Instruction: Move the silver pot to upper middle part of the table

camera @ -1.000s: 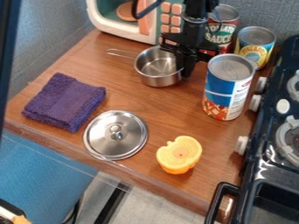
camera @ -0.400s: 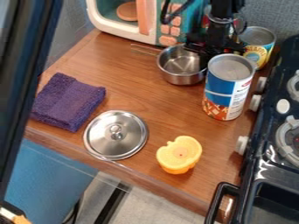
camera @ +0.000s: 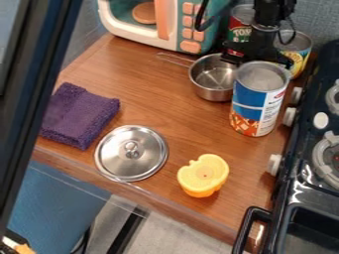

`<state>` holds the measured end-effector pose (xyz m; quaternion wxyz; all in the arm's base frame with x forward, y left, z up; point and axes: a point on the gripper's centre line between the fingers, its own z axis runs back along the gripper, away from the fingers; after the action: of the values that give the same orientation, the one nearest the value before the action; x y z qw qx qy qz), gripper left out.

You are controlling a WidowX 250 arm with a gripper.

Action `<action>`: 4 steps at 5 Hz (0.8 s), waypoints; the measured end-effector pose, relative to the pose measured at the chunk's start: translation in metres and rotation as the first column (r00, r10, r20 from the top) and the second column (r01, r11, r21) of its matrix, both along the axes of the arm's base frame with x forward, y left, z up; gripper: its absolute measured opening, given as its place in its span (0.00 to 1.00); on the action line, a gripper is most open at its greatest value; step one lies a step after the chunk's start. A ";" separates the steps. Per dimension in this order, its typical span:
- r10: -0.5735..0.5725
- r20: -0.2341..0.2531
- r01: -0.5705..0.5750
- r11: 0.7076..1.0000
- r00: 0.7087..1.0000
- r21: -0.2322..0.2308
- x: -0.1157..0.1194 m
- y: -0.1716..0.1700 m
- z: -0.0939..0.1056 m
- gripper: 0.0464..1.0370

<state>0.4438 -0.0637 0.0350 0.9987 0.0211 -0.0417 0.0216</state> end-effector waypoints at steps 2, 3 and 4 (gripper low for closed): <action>0.006 -0.022 -0.006 1.000 1.000 0.006 -0.003 0.002 0.002 0.53; -0.014 0.035 0.015 0.999 0.999 -0.028 0.000 -0.004 0.031 0.83; -0.028 0.086 0.033 0.998 0.996 -0.055 0.000 -0.005 0.060 0.97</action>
<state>0.4436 -0.0684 0.0952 0.9964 -0.0088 -0.0840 0.0086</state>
